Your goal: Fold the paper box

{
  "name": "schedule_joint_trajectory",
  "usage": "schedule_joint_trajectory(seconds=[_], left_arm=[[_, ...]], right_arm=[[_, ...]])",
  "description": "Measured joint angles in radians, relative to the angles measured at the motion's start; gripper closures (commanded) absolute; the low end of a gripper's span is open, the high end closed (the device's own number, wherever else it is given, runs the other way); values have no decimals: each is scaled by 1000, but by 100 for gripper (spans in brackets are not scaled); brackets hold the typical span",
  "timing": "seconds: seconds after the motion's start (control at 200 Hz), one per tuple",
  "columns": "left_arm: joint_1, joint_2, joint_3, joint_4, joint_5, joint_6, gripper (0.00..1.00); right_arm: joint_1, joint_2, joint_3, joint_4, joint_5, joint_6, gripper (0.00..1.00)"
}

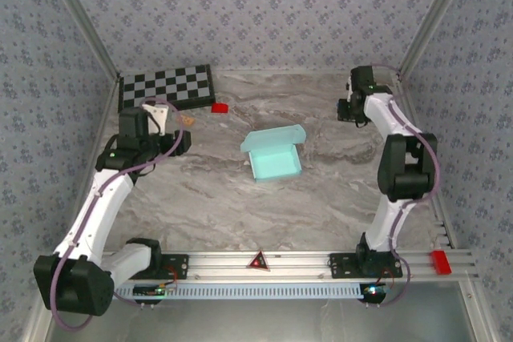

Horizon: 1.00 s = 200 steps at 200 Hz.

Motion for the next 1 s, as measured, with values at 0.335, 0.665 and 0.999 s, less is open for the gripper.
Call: schedule_joint_trajectory(seconds=[0.335, 0.665, 0.999], left_arm=[[11, -22, -21, 12, -4, -1, 22], [11, -22, -29, 14, -15, -12, 22], [11, -22, -36, 18, -15, -12, 22]], right_arm=[[0, 250, 310, -114, 79, -46, 74], [7, 421, 487, -196, 120, -54, 75], [14, 502, 601, -259, 122, -68, 75]])
